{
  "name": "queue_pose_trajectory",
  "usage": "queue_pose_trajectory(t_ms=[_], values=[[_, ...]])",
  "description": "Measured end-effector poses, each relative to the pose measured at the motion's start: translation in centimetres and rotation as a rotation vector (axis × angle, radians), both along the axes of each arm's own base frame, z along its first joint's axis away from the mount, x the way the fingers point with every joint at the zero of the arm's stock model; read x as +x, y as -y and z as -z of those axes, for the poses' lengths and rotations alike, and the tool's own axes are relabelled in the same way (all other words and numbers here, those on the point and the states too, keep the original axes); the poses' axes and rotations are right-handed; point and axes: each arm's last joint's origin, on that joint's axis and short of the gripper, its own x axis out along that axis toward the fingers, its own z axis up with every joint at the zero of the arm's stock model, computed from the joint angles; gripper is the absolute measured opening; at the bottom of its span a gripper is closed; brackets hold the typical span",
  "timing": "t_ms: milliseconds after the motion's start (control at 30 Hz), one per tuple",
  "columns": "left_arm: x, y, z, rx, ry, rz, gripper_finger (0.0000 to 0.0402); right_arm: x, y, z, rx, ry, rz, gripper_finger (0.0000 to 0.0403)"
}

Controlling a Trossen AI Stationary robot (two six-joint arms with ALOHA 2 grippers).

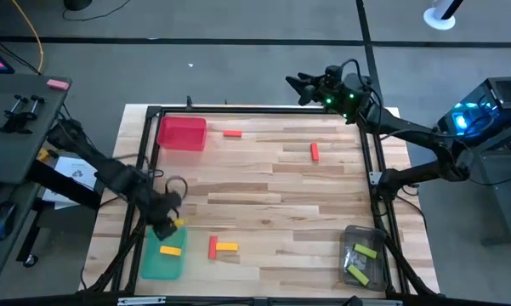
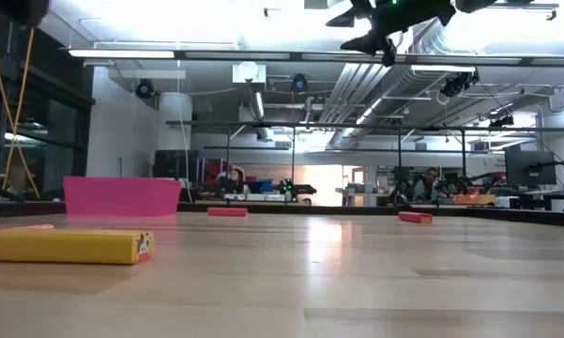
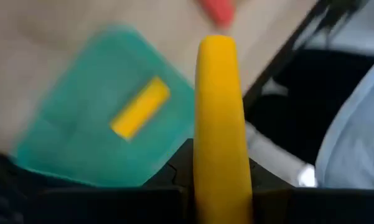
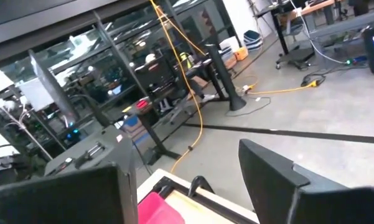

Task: Sort blocks
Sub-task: Put the right yellow block into the green bin, then put the yellow block into the green bin

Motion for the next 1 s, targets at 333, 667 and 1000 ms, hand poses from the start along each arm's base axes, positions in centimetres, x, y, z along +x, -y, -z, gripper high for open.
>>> queue_pose_trajectory(t_ms=[333, 667, 1000], values=[[1.0, 1.7, 2.3, -0.069, -0.102, 0.056, 0.0077, 0.0, 0.0, 0.1, 0.007, -0.011, -0.018, 0.0176], [0.9, 2.1, 1.9, -0.205, -0.152, 0.135, 0.0151, 0.2, -0.2, 0.2, 0.011, -0.017, -0.081, 0.0176], [5.1, -0.6, -0.2, -0.27, 0.233, -0.045, 0.0153, 0.4, -0.7, 0.1, 0.021, -0.002, -0.285, 0.0176]])
